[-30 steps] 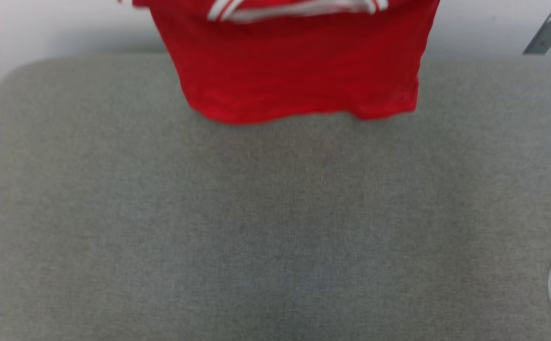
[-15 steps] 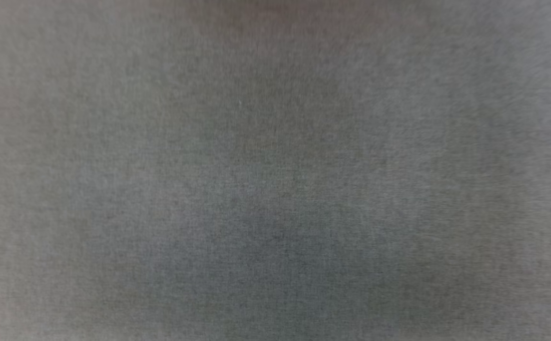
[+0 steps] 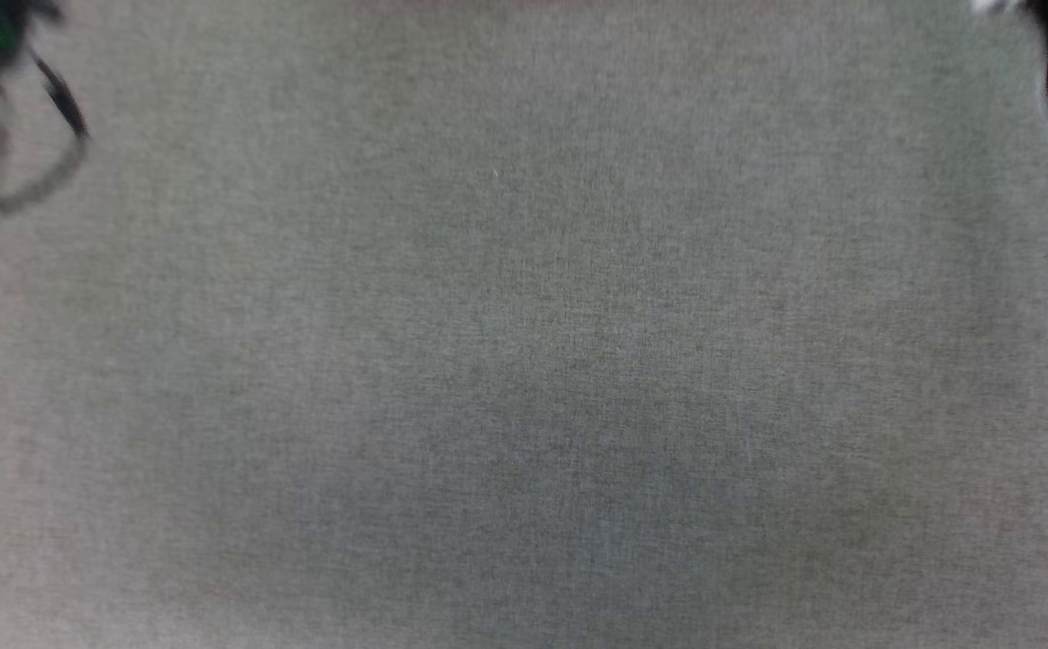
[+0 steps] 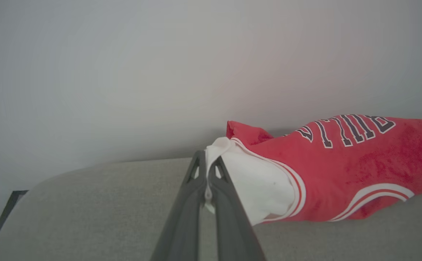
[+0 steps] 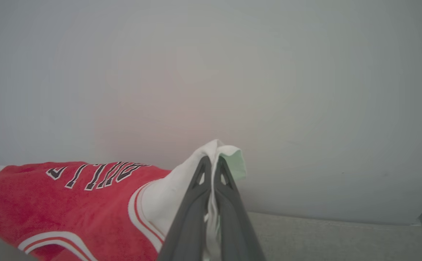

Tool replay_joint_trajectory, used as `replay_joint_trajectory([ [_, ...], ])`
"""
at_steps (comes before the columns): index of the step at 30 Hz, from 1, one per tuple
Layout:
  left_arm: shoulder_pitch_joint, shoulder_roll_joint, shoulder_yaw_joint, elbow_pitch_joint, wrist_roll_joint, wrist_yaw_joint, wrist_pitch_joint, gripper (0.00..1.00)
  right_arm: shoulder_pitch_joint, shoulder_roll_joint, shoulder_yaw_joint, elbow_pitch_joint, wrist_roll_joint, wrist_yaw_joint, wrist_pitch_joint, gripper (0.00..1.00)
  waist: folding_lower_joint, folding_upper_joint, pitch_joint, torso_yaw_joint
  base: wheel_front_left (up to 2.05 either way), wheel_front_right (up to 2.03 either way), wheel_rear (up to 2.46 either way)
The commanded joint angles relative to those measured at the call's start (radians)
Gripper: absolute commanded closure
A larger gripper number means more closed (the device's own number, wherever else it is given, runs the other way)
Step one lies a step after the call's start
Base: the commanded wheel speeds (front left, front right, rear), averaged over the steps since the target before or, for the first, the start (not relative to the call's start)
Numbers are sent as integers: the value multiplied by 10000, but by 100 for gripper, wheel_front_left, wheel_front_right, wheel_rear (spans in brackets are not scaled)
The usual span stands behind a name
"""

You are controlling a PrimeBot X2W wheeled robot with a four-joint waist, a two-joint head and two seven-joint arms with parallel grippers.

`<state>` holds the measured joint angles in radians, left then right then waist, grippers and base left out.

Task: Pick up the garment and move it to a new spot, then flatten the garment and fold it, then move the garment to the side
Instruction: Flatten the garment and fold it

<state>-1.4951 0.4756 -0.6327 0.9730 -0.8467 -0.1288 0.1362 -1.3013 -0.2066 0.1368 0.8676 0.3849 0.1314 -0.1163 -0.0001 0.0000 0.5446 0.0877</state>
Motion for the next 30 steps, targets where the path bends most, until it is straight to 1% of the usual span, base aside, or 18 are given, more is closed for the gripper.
replay_joint_trajectory([
  [1, 451, 6, -53, -104, -325, -17, 287, 100, 423, -72, 305, -126, 408, -15, 487, 100, 1, 0, -666, -74, 0, 0, 0],
  [3, 1086, 124, -324, -385, -620, -18, 837, 100, 989, -288, 628, -443, 1103, -15, 1318, 100, 1, 0, -1039, -130, 0, 0, 0],
  [7, 2417, 508, -636, -1120, -1138, -19, 1511, 100, 2352, -804, 1053, -1472, 2302, -15, 2600, 100, 1, 0, -1761, -221, 0, 0, 0],
  [11, 3666, 1111, -768, -2005, -1389, -18, 1692, 100, 3830, -1500, 1119, -2757, 3162, -15, 3471, 100, 1, 0, -2363, -303, 0, 0, 0],
  [14, 4688, 1576, -788, -2788, -1586, 184, 1857, 100, 5029, -1916, 901, -3686, 3557, -15, 4072, 100, 1, 0, -2725, -357, 0, 0, 0],
  [17, 5672, 2192, -771, -3868, -1833, 522, 2141, 100, 6193, -2275, 649, -4536, 3951, -15, 4930, 100, 1, 0, -3054, -412, 0, 0, 0],
  [20, 6811, 2831, -724, -5227, -2191, 963, 2505, 100, 7414, -2537, 425, -5420, 4212, -15, 5932, 100, 1, 0, -3340, -450, 0, 0, 0],
  [24, 8253, 3916, -528, -7257, -2703, 1827, 2875, 100, 8967, -2652, -224, -6680, 4545, -15, 7185, 100, 1, 0, -3640, -479, 0, 0, 0],
  [25, 8253, 3916, -528, -7257, -2703, 1827, 2875, 100, 8967, -2652, -224, -6680, 4545, -15, 7185, 100, 1, 0, -3640, -479, 0, 0, 0],
  [30, 10090, 5231, -197, -9705, -3567, 3041, 3166, 100, 10900, -2382, -1192, -8154, 4683, -15, 8777, 100, 1, 0, -3760, -460, 0, 0, 0],
])
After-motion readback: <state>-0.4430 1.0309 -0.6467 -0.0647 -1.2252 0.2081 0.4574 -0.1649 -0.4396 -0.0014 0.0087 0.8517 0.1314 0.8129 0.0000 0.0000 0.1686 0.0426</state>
